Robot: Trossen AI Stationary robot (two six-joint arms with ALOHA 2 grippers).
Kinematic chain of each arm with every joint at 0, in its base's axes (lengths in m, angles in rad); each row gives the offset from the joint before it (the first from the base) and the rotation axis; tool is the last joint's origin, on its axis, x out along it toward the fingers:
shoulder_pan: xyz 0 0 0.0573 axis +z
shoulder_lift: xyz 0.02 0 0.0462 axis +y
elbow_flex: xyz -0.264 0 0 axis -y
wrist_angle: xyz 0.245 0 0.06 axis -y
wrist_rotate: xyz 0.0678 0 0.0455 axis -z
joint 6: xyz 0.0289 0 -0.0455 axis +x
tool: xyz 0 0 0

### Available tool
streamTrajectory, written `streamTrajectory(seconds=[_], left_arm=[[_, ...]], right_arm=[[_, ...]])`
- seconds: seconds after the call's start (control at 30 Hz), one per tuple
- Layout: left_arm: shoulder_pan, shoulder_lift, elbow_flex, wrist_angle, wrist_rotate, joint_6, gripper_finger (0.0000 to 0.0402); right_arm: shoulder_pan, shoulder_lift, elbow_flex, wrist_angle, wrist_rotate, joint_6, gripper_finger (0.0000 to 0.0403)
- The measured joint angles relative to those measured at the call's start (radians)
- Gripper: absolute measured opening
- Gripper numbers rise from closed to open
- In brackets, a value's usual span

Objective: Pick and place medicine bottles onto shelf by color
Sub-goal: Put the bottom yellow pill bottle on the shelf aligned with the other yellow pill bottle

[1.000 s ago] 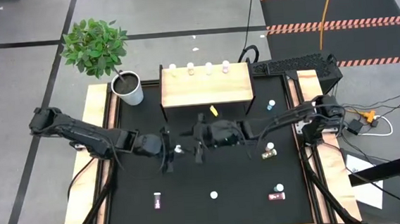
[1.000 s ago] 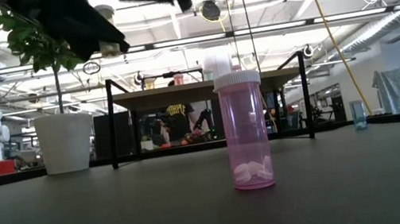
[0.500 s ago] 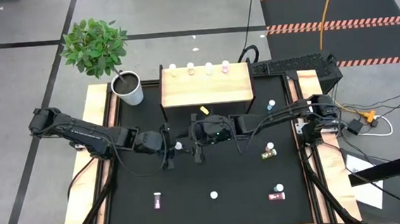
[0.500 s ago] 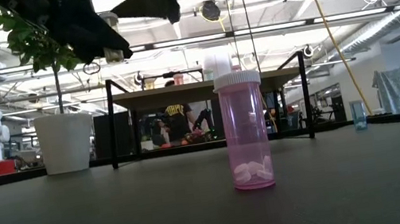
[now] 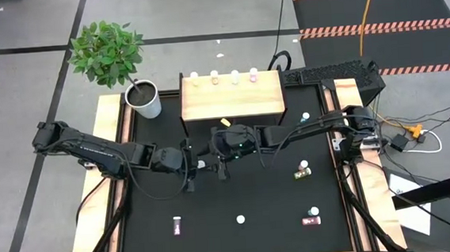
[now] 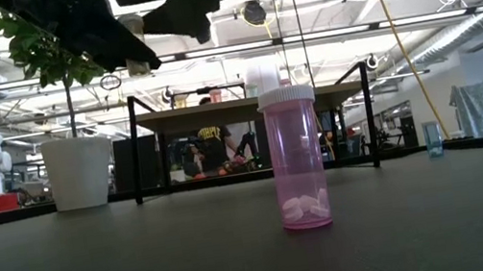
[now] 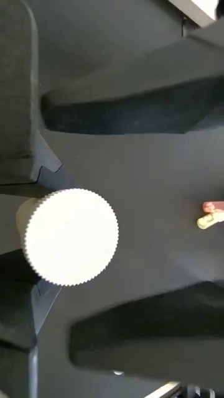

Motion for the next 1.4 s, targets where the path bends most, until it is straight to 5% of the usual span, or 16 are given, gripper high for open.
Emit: streamTrajectory(seconds=[0.87,1.4], left_arm=[[0.001,0.001,-0.001,-0.012,-0.014,-0.077,0.0104],[0.001,0.001,0.0,-0.001,-0.025,-0.133,0.0104]], right_arm=[[-0.021,0.032,0.0,0.014,-0.106,0.015,0.0245],[-0.027,0.033,0.0,-0.002,-0.105,-0.01,0.0157]])
